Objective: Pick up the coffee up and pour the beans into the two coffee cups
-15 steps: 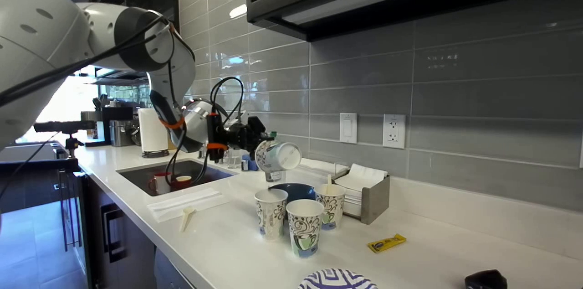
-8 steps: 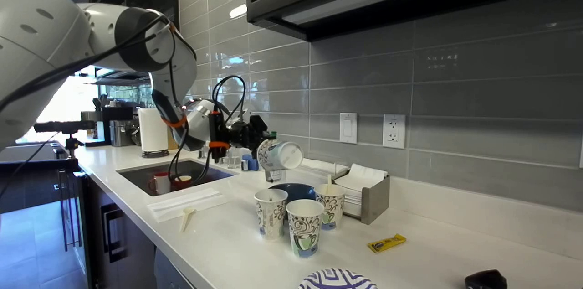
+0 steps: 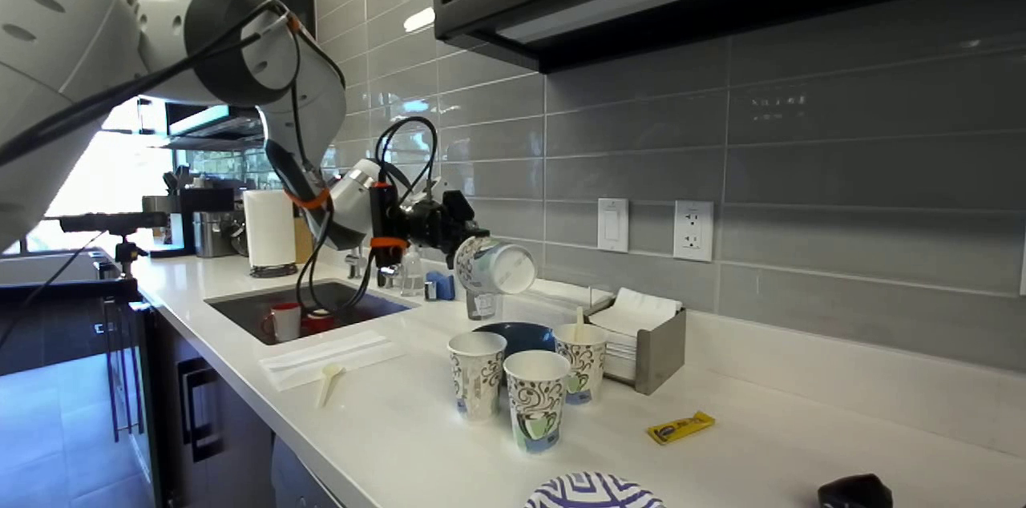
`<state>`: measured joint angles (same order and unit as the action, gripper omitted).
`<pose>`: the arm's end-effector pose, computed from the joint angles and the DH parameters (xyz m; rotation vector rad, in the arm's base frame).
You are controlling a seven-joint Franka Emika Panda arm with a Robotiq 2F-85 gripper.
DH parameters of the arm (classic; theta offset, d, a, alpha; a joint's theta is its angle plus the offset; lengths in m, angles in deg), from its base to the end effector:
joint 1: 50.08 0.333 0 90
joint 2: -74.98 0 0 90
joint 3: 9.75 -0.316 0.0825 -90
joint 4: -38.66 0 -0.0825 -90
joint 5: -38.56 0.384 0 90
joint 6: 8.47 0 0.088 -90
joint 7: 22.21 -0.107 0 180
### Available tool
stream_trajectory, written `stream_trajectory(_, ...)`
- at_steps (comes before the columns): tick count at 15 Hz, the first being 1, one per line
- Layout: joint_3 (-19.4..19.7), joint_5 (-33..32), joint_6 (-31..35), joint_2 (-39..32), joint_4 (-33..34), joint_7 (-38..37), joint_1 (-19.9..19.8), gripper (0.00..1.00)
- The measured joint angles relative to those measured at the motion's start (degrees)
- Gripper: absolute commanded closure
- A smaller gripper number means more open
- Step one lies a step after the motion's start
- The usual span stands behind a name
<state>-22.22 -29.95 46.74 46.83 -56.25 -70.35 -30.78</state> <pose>0.5594 0.1726 0.3761 1.5811 -0.2204 -0.0476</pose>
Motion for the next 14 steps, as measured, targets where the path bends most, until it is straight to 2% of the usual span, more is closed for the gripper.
stream_trajectory(9,0.1,2.5,3.5,9.3,-9.5,-1.9,-3.0,0.99)
stream_trajectory(14,0.8,2.4,6.5,10.4,-11.6,-1.9,-5.0,0.97)
